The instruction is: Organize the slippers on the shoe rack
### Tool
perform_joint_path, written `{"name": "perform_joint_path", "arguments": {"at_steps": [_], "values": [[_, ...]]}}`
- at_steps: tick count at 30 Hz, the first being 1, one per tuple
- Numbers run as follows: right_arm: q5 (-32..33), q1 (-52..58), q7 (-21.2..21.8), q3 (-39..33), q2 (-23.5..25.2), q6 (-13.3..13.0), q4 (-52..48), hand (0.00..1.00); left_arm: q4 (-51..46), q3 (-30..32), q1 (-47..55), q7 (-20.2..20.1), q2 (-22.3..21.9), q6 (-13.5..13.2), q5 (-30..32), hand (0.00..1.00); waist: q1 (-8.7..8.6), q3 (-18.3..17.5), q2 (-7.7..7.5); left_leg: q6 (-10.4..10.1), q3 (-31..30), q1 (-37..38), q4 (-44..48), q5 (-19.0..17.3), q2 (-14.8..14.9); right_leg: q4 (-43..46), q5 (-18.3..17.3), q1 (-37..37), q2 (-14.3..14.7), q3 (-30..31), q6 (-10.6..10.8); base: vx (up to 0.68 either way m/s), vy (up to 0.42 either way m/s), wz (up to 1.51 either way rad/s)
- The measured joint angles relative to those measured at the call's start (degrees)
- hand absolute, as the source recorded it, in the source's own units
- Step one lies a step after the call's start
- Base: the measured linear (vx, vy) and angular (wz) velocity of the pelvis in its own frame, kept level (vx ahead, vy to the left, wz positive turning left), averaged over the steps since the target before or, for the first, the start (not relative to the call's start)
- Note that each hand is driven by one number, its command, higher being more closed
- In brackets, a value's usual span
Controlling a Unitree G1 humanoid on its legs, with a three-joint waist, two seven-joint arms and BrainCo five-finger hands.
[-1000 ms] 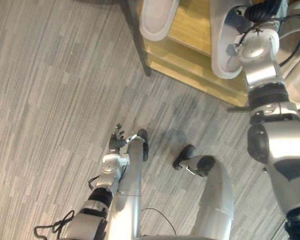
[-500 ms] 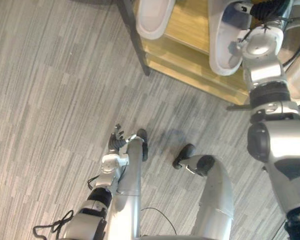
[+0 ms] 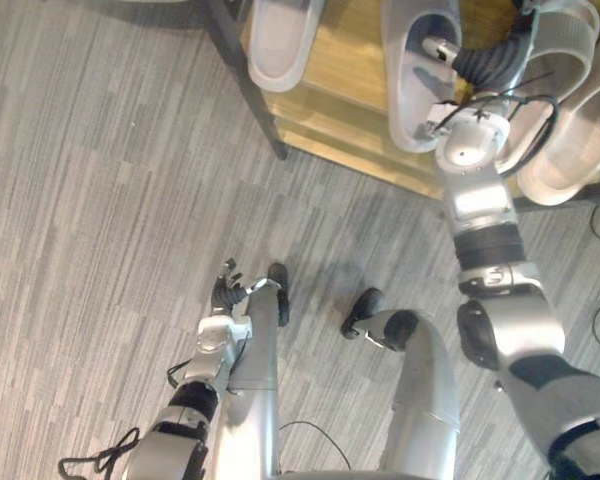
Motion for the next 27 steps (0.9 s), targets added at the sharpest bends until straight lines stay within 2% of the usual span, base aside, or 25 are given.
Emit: {"name": "perform_joint_path", "arguments": {"at_steps": [3,6,14,18,23,27], "values": [[0.39,6.47,0.38,0.98,6.65,-2.29,-4.69,0.0,0.04,0.19,0.18,-0.01,0.72,0.38,0.93,0.0,-1.33,0.0,-0.01,0.0,0.05,0.48,-0.15,0.0,0.1,-0.02,-0.02,0.31,0.04,0.13,0.02,0.03,0.043,-0.01],[3.93,9.55,1.76,1.04,10.33,-2.87,-4.51,0.0,0.01,1.53,0.19,-0.02,0.16,1.1,1.31,0.0,-1.33,0.0,-0.03,-0.03,0.12,0.94,-0.15,0.02,0.28,0.1,-0.01,0.55,0.19,0.3,0.01,-0.01,0.058,-0.02],[11.69,10.14,5.5,-0.27,11.22,-6.35,-3.76,0.0,0.15,4.55,0.19,0.03,-0.84,1.34,2.14,0.0,-1.34,0.03,-0.07,-0.2,0.35,1.2,-0.47,0.3,0.68,0.04,-0.13,0.61,0.7,0.38,0.28,-0.02,0.029,-0.02],[14.85,10.03,5.87,-0.32,11.45,-7.93,-2.63,0.0,0.19,6.11,0.19,0.06,-1.51,1.44,2.44,0.0,-1.33,0.03,-0.07,-0.66,0.07,1.2,-1.05,0.64,0.68,-0.19,0.16,0.61,0.8,0.05,-0.26,0.0,0.009,0.01],[22.81,9.94,8.34,-0.4,11.34,-10.83,-1.94,0.0,0.45,7.87,0.18,0.15,-2.08,1.58,2.54,0.0,-1.23,0.03,-0.07,-0.95,-0.36,1.13,-1.24,0.83,0.72,-0.24,0.15,0.61,0.9,-0.22,-0.25,0.01,0.063,0.0],[26.53,9.21,10.2,-0.37,11.33,-12.14,-0.68,0.0,0.82,8.49,0.17,0.14,-2.3,1.61,3.11,0.0,-1.22,0.03,-0.08,-0.99,-0.49,0.95,-1.34,0.89,0.64,-0.31,0.06,0.61,0.89,-0.45,-0.08,-0.01,0.054,0.02]]}}
